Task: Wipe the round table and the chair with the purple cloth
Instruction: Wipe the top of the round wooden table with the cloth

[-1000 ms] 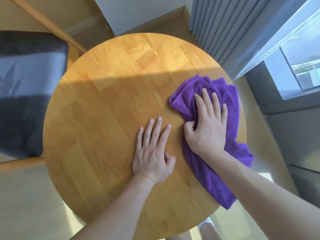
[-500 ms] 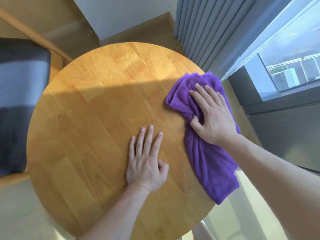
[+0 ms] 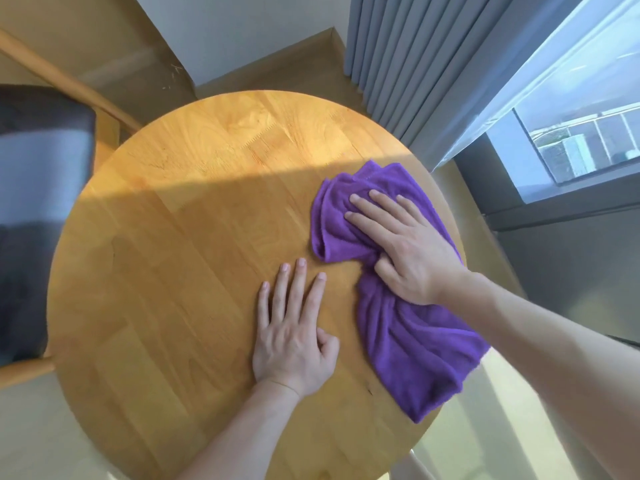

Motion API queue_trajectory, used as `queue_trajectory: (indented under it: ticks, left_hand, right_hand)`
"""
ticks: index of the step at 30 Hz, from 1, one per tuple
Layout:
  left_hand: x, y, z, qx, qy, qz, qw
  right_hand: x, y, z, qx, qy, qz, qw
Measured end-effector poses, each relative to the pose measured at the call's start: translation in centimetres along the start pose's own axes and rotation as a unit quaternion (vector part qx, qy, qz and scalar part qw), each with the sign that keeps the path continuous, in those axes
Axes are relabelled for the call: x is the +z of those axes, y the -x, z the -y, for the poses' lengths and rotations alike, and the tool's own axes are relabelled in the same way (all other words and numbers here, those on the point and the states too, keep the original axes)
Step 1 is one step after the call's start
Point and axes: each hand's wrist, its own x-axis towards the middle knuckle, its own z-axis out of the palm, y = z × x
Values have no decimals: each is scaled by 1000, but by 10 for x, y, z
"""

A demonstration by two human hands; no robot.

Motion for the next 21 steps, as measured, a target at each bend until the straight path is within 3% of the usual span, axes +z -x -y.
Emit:
queue_trajectory:
  ticks: [2,6,9,15,21]
  left_hand:
    - [0,0,0,-1,0,-2,1000]
    - [-1,-1,0,0,0,3,1000]
    - [-1,0,0,-2,-2,7,1000]
    - [-4,0,0,0,19,9,1000]
    - [-15,0,4,-4,159,-3,987]
  right_hand:
    - [-6,-7,-14,41,-13,-38,998]
    - [6,-47,22,243,-60,-168,953]
    - [15,-75,57,289,-54,-182,938]
    - [15,-78,55,144,-22,-113,983]
    - [6,-85,35,-78,24,-4,997]
